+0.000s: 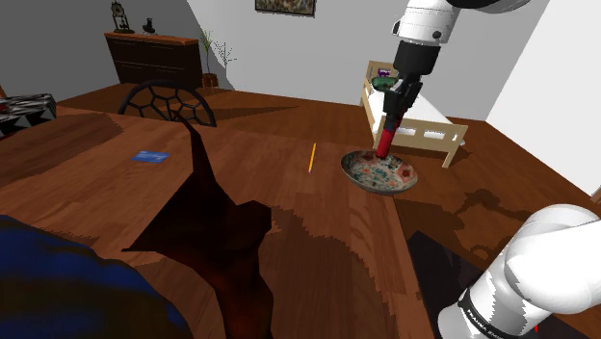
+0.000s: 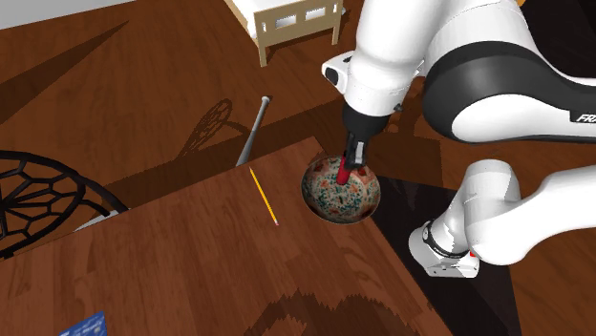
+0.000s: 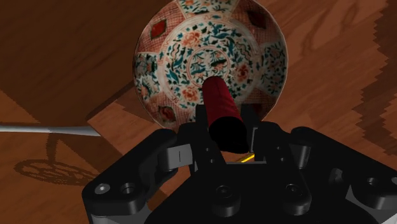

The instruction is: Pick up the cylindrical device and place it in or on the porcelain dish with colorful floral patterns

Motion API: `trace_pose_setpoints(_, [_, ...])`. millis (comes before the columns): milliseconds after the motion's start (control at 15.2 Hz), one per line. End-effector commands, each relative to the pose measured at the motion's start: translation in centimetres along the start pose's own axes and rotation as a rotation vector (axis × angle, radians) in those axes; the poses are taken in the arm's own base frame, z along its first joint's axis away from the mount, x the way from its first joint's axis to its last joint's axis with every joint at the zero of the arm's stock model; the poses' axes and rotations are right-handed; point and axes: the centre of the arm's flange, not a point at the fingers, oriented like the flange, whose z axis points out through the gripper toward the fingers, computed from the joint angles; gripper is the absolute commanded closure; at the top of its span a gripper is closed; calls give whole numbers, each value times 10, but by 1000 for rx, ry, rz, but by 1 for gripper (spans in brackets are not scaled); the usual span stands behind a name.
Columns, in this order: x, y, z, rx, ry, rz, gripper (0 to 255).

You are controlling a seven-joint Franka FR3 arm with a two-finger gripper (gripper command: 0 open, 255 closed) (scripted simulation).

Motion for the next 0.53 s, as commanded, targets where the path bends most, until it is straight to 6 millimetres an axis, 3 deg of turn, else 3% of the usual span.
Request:
trace_pose_setpoints(0, [-1, 0, 10, 0, 0, 0, 255])
trace_pose_setpoints(264, [-2, 0, 32, 0, 0, 0, 255])
trace_pose_setpoints(462, [-2, 0, 33, 0, 0, 0, 255])
